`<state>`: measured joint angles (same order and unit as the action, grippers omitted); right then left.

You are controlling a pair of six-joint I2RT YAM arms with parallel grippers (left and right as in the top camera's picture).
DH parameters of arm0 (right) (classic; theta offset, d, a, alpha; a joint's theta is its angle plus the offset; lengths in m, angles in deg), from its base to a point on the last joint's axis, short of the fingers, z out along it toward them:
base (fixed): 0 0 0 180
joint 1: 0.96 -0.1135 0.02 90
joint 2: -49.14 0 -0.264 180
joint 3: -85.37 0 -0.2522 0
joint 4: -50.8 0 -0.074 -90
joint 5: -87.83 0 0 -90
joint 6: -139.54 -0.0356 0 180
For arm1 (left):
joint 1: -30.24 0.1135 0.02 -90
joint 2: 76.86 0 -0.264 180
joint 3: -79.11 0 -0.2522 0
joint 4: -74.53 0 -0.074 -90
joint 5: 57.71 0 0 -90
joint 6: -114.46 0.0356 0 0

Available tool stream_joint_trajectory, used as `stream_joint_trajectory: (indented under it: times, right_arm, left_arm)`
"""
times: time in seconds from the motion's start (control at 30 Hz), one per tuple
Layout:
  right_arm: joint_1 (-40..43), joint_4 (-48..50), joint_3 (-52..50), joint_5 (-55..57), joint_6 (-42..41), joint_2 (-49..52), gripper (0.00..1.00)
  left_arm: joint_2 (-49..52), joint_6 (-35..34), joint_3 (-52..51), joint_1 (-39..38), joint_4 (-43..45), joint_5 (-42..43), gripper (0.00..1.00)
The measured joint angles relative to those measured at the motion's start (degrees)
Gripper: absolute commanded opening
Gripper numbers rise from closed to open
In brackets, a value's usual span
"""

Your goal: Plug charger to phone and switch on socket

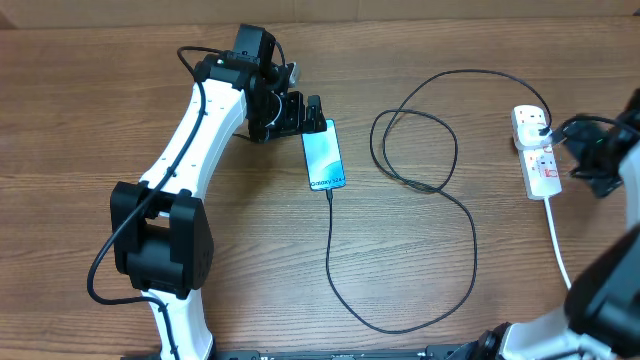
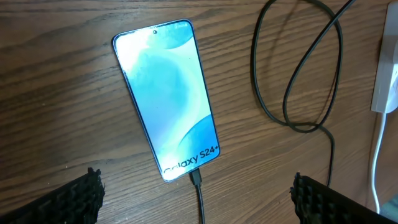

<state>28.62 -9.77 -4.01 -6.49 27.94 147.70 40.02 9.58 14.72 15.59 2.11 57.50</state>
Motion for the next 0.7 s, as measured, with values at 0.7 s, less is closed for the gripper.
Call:
stream_joint_trajectory:
  times: [0.7]
  right_arm:
    - [-31.3, -18.1, 1.4, -9.4, 5.0, -21.8, 1.00]
  left_arm:
    - [0.0, 0.0, 0.0, 0.0, 0.1, 0.0, 1.00]
